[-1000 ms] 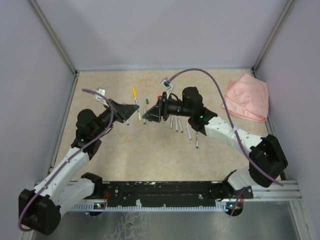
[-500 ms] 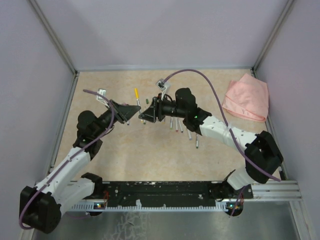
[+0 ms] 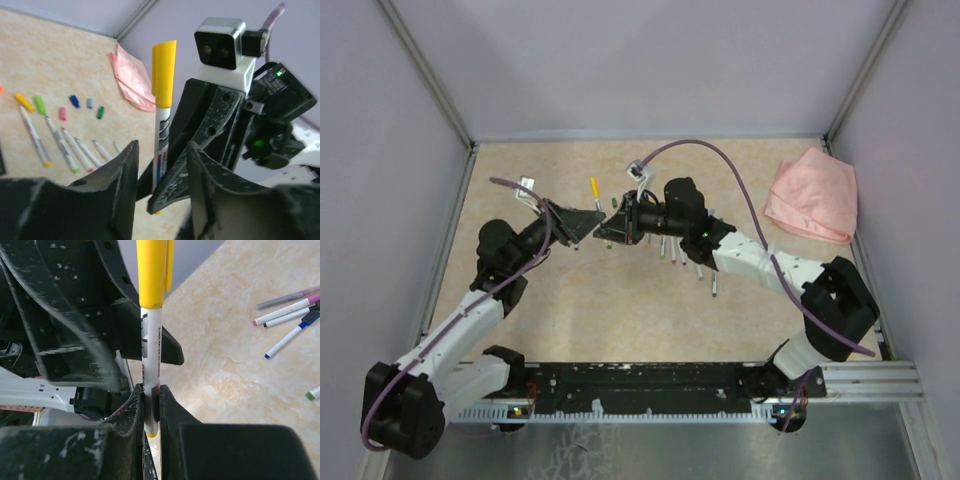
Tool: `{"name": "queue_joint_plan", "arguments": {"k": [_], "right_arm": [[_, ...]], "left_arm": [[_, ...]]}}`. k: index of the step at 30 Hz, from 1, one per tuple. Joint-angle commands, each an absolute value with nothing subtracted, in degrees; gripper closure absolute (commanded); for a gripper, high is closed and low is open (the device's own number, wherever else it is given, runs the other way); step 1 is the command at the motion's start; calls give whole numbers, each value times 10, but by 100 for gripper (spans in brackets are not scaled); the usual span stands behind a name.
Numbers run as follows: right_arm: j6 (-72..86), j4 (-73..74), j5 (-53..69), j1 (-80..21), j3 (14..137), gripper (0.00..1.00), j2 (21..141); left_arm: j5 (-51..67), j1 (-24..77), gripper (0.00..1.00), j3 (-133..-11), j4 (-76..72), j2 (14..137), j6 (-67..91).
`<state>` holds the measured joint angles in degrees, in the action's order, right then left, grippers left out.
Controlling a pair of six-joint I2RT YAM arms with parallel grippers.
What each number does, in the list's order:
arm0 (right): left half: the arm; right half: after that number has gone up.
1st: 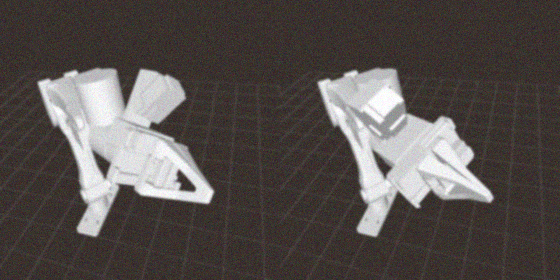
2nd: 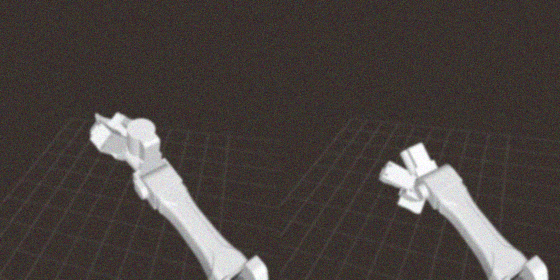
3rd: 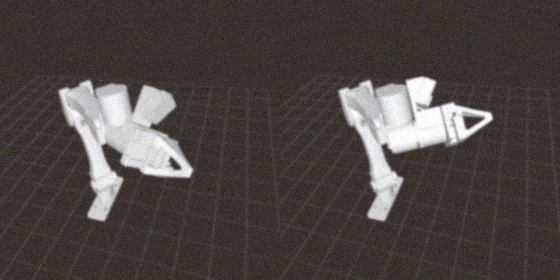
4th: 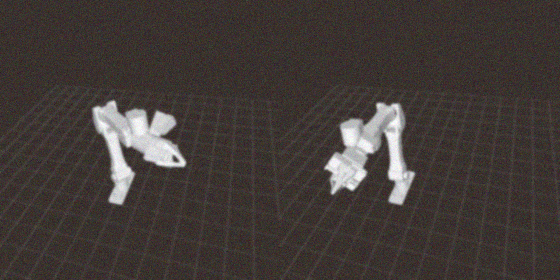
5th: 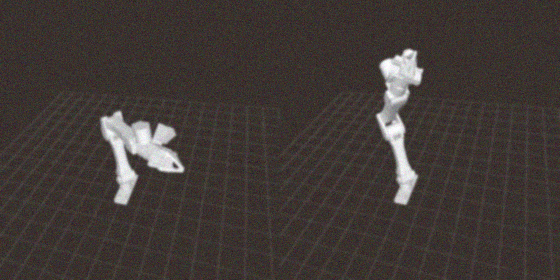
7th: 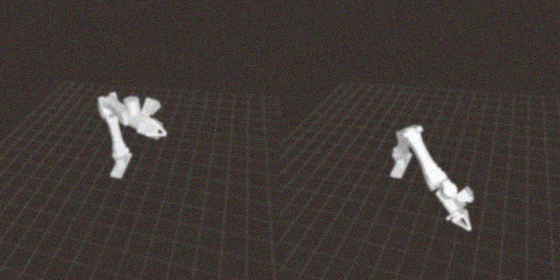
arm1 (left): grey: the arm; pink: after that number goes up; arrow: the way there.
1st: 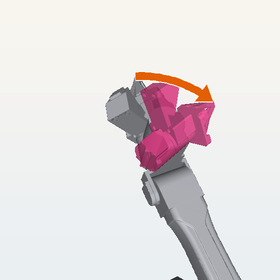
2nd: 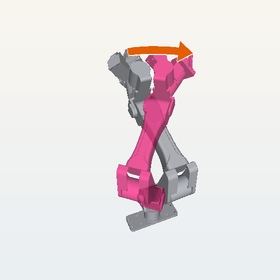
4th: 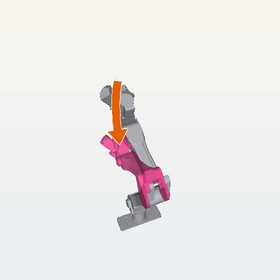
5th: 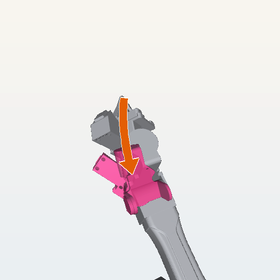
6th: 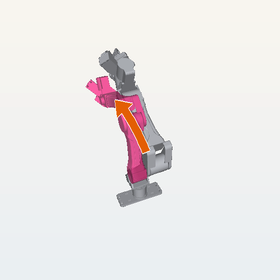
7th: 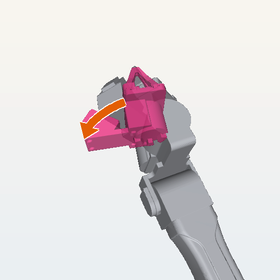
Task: Open the pen caps
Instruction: Pick up the pen from the center of the board.
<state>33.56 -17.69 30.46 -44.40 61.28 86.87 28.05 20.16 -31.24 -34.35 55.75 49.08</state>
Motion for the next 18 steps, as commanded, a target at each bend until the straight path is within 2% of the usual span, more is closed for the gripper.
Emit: {"name": "queue_joint_plan", "arguments": {"k": [1,3,5,9,18], "right_arm": [[332,-203,327,-443,641,100,863],[341,-206,361,-433,642,100,864],[354,-216,398,-423,640,100,866],[354,-227,441,-420,641,100,867],[359,-217,458,-420,652,100,882]], "left_arm": [[271,192,40,-324,-334,537,478],[282,171,28,-330,-321,533,496],[333,137,24,-332,-341,541,529],[393,87,23,-337,-395,566,596],[429,86,25,-379,-413,597,606]]}}
